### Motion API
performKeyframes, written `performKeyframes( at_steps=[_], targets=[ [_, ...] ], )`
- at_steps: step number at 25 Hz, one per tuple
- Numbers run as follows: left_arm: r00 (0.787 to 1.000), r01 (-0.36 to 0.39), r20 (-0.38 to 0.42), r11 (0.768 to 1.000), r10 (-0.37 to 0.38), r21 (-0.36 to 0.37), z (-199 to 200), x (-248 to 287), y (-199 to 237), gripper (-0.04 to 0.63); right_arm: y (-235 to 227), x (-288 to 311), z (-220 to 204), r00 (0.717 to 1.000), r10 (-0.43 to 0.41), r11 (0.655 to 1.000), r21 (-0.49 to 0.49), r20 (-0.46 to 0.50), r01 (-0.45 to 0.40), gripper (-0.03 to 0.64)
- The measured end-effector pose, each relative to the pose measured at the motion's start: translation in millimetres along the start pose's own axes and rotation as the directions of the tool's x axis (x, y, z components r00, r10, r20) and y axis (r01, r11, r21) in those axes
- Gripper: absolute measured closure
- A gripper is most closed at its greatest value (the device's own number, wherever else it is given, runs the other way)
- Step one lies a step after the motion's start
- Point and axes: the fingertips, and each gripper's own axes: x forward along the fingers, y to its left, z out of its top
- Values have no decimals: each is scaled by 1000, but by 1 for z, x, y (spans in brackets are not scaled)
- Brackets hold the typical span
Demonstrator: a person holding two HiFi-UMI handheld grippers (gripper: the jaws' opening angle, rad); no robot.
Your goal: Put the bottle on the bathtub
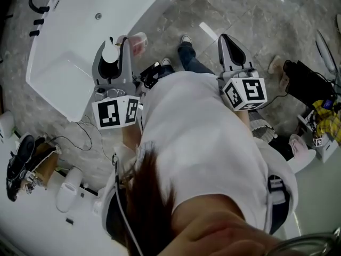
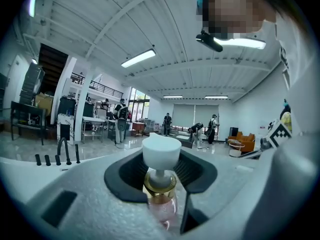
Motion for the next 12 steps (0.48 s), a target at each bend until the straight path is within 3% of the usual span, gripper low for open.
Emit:
performKeyframes(
  at_steps=[12],
  targets=[
    [995,-71,75,997,71,6,24,59,-34,434,-70,36,43,997,68,997,-38,29,-67,604]
  ],
)
